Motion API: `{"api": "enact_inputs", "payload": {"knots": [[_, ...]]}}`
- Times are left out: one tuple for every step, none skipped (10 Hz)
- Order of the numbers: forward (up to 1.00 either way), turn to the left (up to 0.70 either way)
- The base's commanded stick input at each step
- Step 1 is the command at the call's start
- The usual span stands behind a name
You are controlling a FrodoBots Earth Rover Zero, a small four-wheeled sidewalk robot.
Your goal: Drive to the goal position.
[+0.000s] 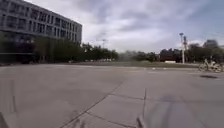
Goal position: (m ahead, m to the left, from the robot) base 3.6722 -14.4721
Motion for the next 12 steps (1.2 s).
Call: {"api": "enact_inputs", "payload": {"knots": [[0.0,-0.45],[0.0,-0.45],[0.0,-0.45],[0.0,-0.45],[0.0,-0.45],[0.0,-0.45],[0.0,-0.45],[0.0,-0.45],[0.0,-0.45],[0.0,-0.45],[0.0,-0.45],[0.0,-0.45]]}}
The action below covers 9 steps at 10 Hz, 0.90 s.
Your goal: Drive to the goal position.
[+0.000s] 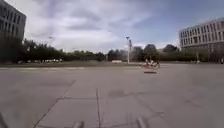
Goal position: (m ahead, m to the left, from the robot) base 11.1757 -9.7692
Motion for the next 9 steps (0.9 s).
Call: {"api": "enact_inputs", "payload": {"knots": [[0.0,-0.45],[0.0,-0.45],[0.06,-0.44],[1.0,-0.27],[1.0,-0.27],[1.0,-0.05],[1.0,0.0],[1.0,0.0],[1.0,0.0]]}}
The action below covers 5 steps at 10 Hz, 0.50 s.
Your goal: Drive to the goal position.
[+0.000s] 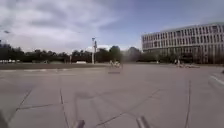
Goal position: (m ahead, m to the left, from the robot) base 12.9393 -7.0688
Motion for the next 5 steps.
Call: {"api": "enact_inputs", "payload": {"knots": [[1.0,0.0],[1.0,0.0],[1.0,0.0],[1.0,0.0],[1.0,0.0]]}}
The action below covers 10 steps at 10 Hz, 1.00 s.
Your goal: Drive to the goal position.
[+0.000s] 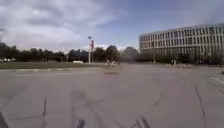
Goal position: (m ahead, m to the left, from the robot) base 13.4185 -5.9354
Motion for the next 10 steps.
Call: {"api": "enact_inputs", "payload": {"knots": [[1.0,0.0],[1.0,0.0],[1.0,0.0],[1.0,0.0],[1.0,0.0],[1.0,-0.11],[1.0,-0.27],[1.0,-0.27],[1.0,-0.27],[1.0,-0.27]]}}
